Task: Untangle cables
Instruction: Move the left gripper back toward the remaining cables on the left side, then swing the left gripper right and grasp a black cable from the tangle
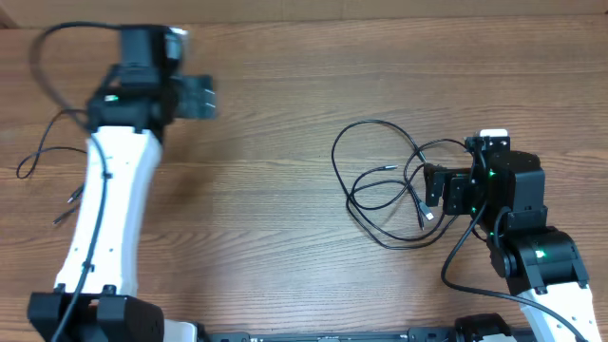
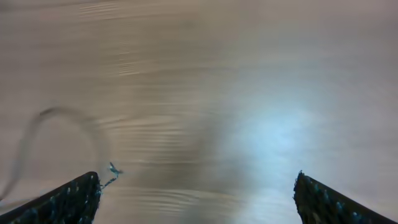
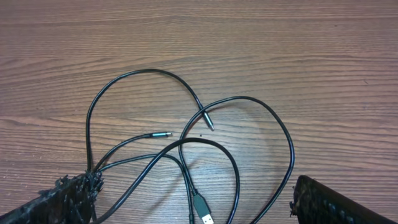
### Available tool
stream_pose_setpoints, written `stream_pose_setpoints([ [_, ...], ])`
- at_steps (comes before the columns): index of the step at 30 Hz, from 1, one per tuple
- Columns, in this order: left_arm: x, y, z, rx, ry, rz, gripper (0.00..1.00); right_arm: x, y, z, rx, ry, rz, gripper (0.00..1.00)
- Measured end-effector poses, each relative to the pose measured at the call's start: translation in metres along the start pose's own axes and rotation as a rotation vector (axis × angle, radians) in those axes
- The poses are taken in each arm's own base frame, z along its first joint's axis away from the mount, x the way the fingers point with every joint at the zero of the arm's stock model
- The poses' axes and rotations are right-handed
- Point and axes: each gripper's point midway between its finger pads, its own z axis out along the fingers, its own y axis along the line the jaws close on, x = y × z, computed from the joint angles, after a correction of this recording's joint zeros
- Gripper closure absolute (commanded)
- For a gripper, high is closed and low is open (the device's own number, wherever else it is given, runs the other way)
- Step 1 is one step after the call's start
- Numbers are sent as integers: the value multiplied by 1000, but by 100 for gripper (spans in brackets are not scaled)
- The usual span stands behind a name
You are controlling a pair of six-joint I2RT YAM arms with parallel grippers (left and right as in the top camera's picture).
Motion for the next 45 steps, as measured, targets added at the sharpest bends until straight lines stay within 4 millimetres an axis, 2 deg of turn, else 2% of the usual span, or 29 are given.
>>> stream_pose_setpoints([
  [5, 8, -91, -9, 220, 9, 197, 0, -1, 1, -1, -5, -6, 0, 0],
  [10, 24, -171, -19, 366, 14, 346, 0, -18, 3, -18, -19, -74, 1, 0],
  [13, 41, -208, -14, 422, 57, 402, 0, -31, 4, -33, -26, -133, 2, 0],
  [18, 82, -256, 9, 508, 182, 468, 0, -46, 2, -55, -13, -217, 6, 0],
  [22, 105, -283, 13, 564, 233, 528, 1, -48, -10, -63, 54, -242, 14, 0],
  [27, 125, -322, -6, 653, 206, 666, 0, -46, -29, -67, 165, -245, 26, 0],
  [31, 137, -344, -21, 708, 174, 771, 0, -46, -36, -68, 202, -248, 31, 0],
  [38, 152, -366, -39, 787, 131, 918, 0, -46, -39, -69, 222, -249, 33, 0],
  [45, 155, -371, -34, 796, 121, 944, 1, -46, -40, -69, 227, -246, 33, 0],
])
